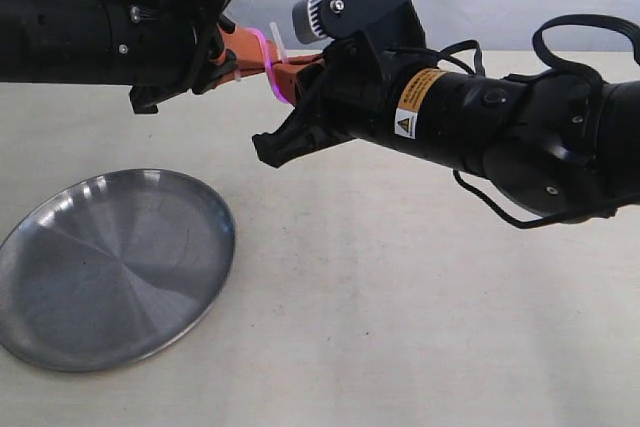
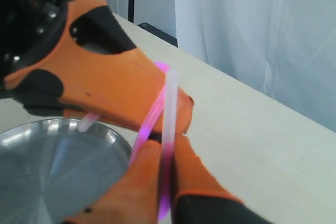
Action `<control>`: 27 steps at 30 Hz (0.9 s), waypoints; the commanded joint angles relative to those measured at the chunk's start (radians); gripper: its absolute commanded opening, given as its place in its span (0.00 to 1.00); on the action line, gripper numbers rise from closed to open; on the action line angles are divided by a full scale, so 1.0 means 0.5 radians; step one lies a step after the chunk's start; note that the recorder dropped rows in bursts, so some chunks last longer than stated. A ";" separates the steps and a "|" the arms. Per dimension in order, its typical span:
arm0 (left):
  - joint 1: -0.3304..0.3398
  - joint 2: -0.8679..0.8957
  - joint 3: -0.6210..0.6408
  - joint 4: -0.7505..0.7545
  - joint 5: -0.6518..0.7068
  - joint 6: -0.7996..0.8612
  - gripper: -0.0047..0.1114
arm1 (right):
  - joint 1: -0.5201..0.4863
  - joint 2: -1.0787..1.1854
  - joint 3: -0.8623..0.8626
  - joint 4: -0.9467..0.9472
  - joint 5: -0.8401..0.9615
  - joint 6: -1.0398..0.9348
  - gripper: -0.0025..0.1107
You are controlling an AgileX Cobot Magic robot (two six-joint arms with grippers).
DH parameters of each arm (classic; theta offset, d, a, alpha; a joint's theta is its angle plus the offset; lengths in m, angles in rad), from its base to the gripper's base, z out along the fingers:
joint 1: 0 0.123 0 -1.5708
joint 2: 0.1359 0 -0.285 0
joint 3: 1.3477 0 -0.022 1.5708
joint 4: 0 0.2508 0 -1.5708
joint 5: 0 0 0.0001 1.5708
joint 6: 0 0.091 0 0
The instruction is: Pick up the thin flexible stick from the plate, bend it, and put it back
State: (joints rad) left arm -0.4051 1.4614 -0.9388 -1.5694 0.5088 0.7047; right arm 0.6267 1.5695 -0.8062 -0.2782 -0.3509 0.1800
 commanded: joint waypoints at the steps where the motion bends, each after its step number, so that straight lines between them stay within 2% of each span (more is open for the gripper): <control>1: 0.009 -0.038 -0.083 -0.350 -0.034 -0.086 0.04 | 0.084 0.057 0.065 -0.255 0.264 -0.107 0.02; 8: 0.009 -0.038 -0.083 -0.350 -0.058 -0.144 0.04 | 0.084 0.057 0.065 -0.182 0.264 -0.109 0.02; 19: 0.009 -0.038 -0.083 -0.350 -0.060 -0.200 0.04 | 0.084 0.057 0.065 -0.757 0.278 -0.123 0.02; 23: 0.009 -0.038 -0.083 -0.350 -0.056 -0.187 0.04 | 0.084 0.057 0.065 -0.682 0.278 -0.098 0.02; 27: 0.009 -0.038 -0.083 -0.350 -0.056 -0.151 0.04 | 0.084 0.057 0.065 -0.203 0.278 -0.054 0.02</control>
State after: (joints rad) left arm -0.4051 1.4634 -0.9314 -1.5358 0.5094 0.6472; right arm 0.6191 1.5634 -0.8108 -0.3722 -0.3096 0.1739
